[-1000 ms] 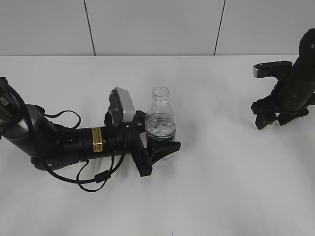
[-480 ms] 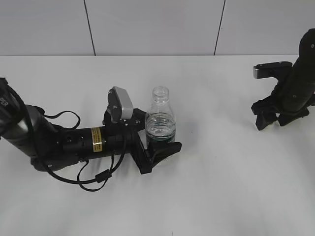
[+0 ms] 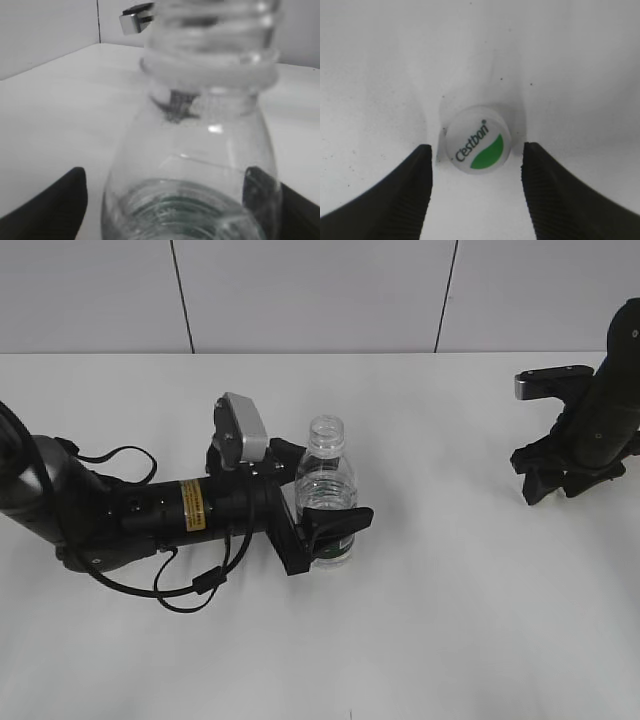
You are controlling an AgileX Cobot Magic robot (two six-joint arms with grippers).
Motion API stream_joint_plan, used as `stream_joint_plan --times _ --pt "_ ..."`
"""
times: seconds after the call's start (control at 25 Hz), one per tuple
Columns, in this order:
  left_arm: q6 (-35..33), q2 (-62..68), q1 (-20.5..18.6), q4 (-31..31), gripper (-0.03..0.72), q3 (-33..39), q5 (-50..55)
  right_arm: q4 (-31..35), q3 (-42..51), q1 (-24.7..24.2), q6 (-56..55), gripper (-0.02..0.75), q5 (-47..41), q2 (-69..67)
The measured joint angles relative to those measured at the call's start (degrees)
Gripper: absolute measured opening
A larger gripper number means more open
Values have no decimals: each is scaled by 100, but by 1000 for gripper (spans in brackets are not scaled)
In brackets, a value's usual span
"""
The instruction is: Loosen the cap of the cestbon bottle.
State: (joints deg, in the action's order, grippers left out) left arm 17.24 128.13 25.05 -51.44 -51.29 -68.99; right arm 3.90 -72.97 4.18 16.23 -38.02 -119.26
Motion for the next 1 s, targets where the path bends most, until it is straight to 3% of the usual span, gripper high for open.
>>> stream_joint_plan --times 0.48,1.0 --pt "234 -741 0 -98 579 0 -4 0 0 0 0 426 0 0" --pt "1088 -1614 0 -105 579 2 -17 5 0 0 0 426 -44 0"
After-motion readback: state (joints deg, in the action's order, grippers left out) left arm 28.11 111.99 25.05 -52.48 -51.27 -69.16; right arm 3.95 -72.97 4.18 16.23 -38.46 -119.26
